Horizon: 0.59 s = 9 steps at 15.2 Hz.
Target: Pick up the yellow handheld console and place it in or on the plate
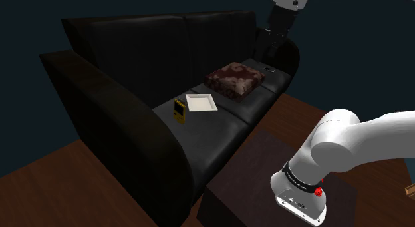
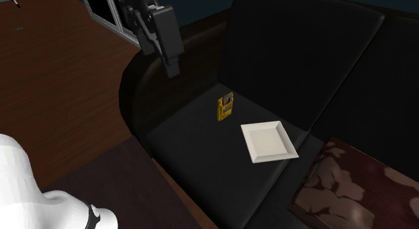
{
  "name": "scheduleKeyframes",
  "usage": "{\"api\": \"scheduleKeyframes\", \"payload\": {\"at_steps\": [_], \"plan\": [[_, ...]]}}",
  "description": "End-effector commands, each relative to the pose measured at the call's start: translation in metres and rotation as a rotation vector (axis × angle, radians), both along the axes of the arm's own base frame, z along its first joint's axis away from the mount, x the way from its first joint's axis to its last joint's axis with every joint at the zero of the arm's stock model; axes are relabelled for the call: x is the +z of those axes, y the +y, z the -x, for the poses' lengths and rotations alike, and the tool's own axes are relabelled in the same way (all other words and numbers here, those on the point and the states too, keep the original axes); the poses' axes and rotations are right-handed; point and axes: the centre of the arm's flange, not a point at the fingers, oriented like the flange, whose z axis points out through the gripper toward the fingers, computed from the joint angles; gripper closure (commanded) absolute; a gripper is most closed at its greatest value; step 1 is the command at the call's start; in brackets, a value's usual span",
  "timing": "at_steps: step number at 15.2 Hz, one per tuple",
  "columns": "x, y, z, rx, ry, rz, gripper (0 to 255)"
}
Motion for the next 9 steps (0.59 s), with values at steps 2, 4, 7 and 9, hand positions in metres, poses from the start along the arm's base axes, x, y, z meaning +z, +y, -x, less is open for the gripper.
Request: {"api": "scheduleKeyframes", "payload": {"at_steps": [2,4,7,9], "plan": [[-0.009,0.002,-0.01,0.002,0.004,-0.001,0],[-0.027,0.007,-0.03,0.005,0.011,-0.004,0],[-0.054,0.014,-0.059,0.01,0.023,-0.009,0],[-0.072,0.02,-0.079,0.013,0.031,-0.011,0]]}}
